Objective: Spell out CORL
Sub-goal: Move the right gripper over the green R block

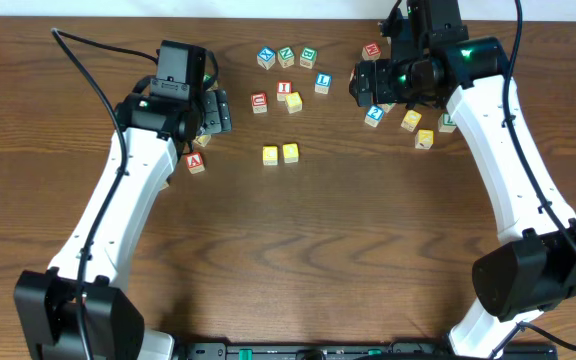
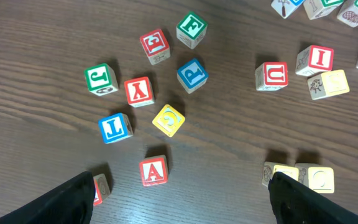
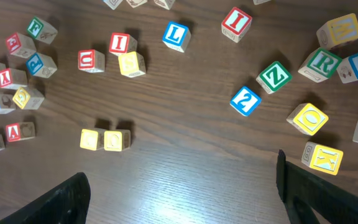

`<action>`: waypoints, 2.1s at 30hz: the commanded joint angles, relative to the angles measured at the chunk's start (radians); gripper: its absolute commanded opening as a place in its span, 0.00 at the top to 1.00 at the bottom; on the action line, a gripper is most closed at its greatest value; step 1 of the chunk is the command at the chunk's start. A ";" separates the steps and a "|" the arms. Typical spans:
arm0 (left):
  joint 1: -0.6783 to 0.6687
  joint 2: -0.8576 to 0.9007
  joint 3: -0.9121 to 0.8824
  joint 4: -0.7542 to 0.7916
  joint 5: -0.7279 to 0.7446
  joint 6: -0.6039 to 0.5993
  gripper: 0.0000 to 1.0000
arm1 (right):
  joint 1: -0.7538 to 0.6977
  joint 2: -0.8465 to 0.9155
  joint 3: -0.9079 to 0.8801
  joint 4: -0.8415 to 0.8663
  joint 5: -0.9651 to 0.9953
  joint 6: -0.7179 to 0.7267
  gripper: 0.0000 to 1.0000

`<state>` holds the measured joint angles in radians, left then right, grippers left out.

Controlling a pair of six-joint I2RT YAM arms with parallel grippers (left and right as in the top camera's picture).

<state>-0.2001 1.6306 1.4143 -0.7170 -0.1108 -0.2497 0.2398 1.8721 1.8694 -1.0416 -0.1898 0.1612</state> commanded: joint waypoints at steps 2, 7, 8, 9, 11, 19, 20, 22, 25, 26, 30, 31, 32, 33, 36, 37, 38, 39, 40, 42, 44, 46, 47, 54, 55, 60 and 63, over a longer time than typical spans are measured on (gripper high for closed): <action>0.003 0.029 0.028 0.019 -0.006 0.005 0.12 | 0.003 0.013 -0.002 0.002 0.010 0.019 0.09; 0.003 0.029 0.028 0.026 -0.006 0.005 0.12 | 0.001 0.013 -0.002 -0.013 0.096 0.097 0.09; 0.003 0.029 0.028 0.026 -0.006 0.005 0.12 | -0.002 0.013 -0.002 -0.016 0.104 0.097 0.09; 0.003 0.029 0.027 0.024 -0.006 0.005 0.12 | -0.007 0.013 -0.002 -0.018 0.113 0.097 0.09; 0.003 0.029 0.022 0.025 -0.006 -0.008 0.12 | -0.021 0.013 -0.002 -0.025 0.134 0.098 0.09; 0.003 0.030 -0.002 0.026 -0.006 -0.043 0.12 | -0.098 0.013 -0.002 -0.055 0.197 0.124 0.07; 0.003 0.029 -0.002 0.026 -0.006 -0.043 0.12 | -0.110 0.013 -0.002 -0.057 0.196 0.124 0.07; 0.003 0.029 -0.002 0.026 -0.006 -0.043 0.12 | -0.137 0.013 -0.002 -0.060 0.195 0.123 0.05; 0.003 0.029 -0.002 0.026 -0.006 -0.043 0.12 | -0.171 0.013 -0.002 -0.063 0.195 0.122 0.03; 0.002 0.029 -0.002 0.026 -0.006 -0.043 0.12 | -0.181 0.013 -0.002 -0.063 0.195 0.120 0.03; 0.003 0.029 -0.002 0.026 -0.006 -0.043 0.12 | -0.212 0.013 -0.002 -0.062 0.199 0.093 0.02; 0.003 0.030 -0.002 0.026 -0.006 -0.043 0.12 | -0.219 0.013 -0.002 -0.062 0.199 0.083 0.02; 0.003 0.030 -0.002 0.026 -0.006 -0.043 0.12 | -0.227 0.013 -0.002 -0.062 0.199 0.071 0.02; 0.003 0.030 -0.003 0.026 -0.006 -0.043 0.12 | -0.234 0.013 -0.002 -0.062 0.198 0.060 0.02; 0.003 0.031 -0.003 0.026 -0.006 -0.043 0.12 | -0.251 0.013 -0.002 -0.062 0.198 0.000 0.02; 0.003 0.031 -0.003 0.026 -0.006 -0.043 0.12 | -0.254 0.013 -0.002 -0.061 0.198 -0.017 0.02; 0.003 0.031 -0.003 0.026 -0.006 -0.043 0.12 | -0.255 0.013 -0.002 -0.059 0.198 -0.030 0.02; 0.003 0.031 -0.003 0.026 -0.006 -0.043 0.12 | -0.256 0.013 -0.002 -0.054 0.198 -0.032 0.02; 0.003 0.031 -0.003 0.026 -0.006 -0.043 0.12 | -0.256 0.016 -0.003 -0.044 0.196 -0.029 0.02; 0.003 0.031 -0.003 0.026 -0.006 -0.043 0.12 | -0.256 0.028 -0.003 -0.007 0.158 0.013 0.05; 0.003 0.031 -0.003 0.027 -0.006 -0.043 0.12 | -0.251 0.047 -0.005 0.031 0.124 0.052 0.08; 0.003 0.031 -0.003 0.027 -0.006 -0.043 0.12 | -0.240 0.082 -0.006 0.062 0.121 0.086 0.11; 0.003 0.031 -0.003 0.027 -0.006 -0.043 0.12 | -0.235 0.101 -0.006 0.074 0.125 0.106 0.12; 0.003 0.031 -0.003 0.022 -0.006 -0.043 0.12 | -0.211 0.237 -0.006 0.166 0.126 0.219 0.25; 0.003 0.031 -0.003 0.022 -0.006 -0.043 0.12 | -0.205 0.250 -0.005 0.175 0.127 0.220 0.26; 0.003 0.031 -0.003 0.021 -0.006 -0.043 0.12 | -0.161 0.304 -0.006 0.193 0.168 0.233 0.31; 0.002 0.031 -0.003 0.021 -0.006 -0.043 0.12 | -0.136 0.322 -0.006 0.190 0.270 0.300 0.31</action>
<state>-0.2001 1.6497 1.4143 -0.6926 -0.1108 -0.2882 0.0772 2.1735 1.8656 -0.8532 -0.0143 0.3882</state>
